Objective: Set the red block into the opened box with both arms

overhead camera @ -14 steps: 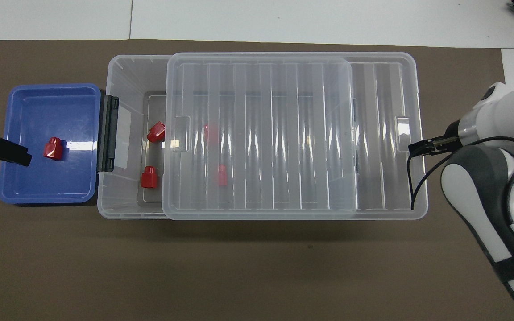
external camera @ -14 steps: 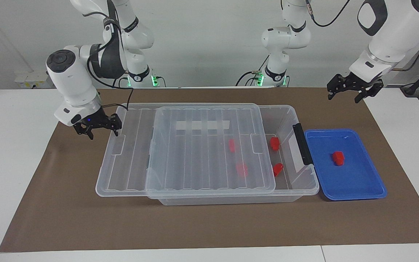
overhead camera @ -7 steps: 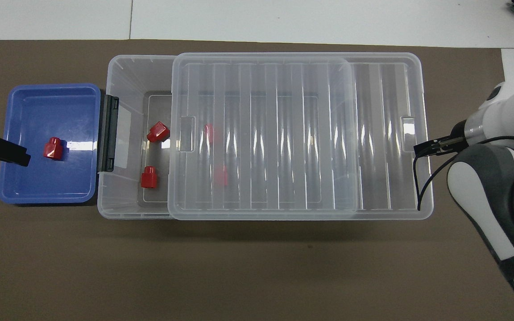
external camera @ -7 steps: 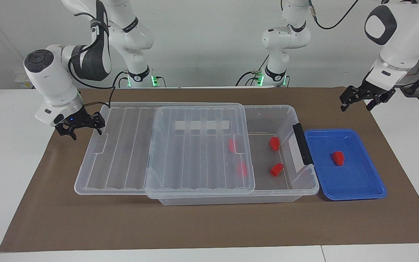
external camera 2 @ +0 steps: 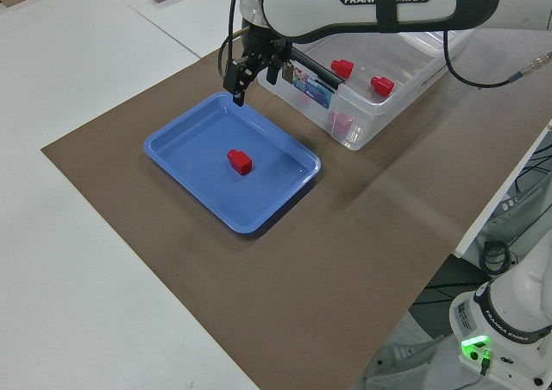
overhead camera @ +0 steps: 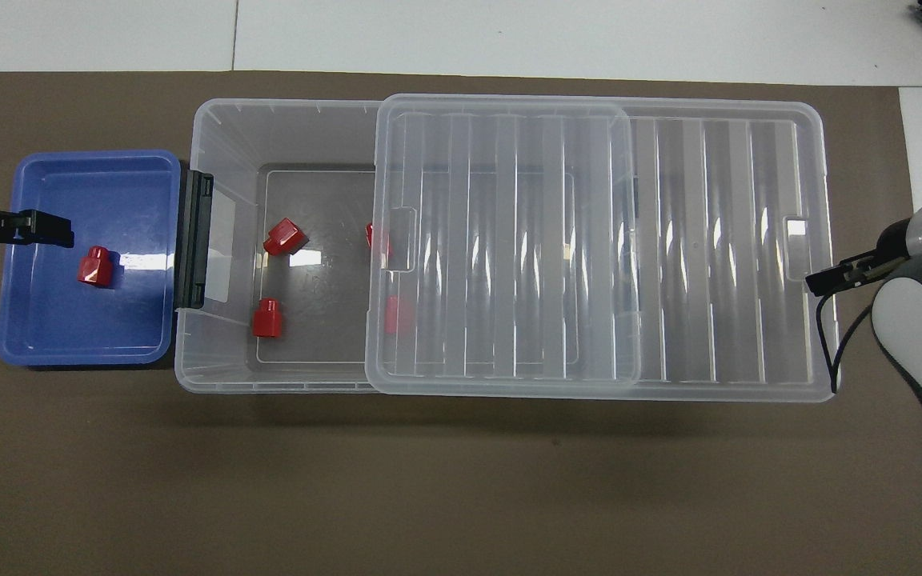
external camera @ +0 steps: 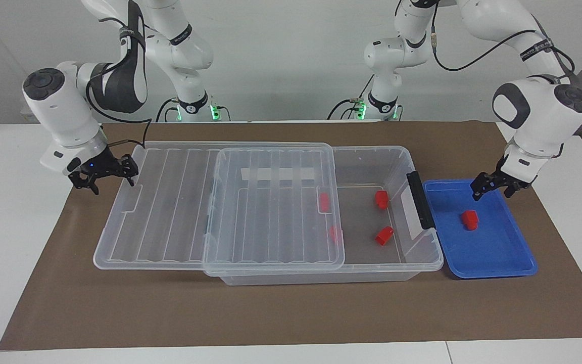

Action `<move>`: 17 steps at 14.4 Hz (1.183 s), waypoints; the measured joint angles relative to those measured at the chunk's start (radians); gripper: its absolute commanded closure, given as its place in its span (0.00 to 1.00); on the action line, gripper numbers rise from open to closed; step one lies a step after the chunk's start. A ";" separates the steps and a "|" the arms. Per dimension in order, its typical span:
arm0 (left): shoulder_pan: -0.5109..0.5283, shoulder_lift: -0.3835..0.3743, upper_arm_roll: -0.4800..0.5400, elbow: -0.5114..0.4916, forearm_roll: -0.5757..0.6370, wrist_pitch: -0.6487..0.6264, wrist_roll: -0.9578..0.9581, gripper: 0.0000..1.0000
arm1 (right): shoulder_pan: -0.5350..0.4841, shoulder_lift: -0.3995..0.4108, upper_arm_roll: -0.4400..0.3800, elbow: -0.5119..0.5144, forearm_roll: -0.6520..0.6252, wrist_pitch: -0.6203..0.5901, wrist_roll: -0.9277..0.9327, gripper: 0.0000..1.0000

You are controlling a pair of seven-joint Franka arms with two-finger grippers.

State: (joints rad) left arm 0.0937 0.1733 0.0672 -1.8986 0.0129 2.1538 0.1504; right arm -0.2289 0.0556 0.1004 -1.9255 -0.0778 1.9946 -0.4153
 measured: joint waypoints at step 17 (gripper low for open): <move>0.006 0.093 -0.006 -0.138 0.001 0.236 0.164 0.01 | 0.257 -0.084 0.031 0.307 0.020 -0.291 0.761 0.03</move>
State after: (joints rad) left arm 0.0998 0.2667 0.0615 -2.0370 0.0136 2.3896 0.3144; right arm 0.0277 -0.0289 0.1317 -1.6187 -0.0575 1.7040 0.3453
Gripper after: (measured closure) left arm 0.000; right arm 0.031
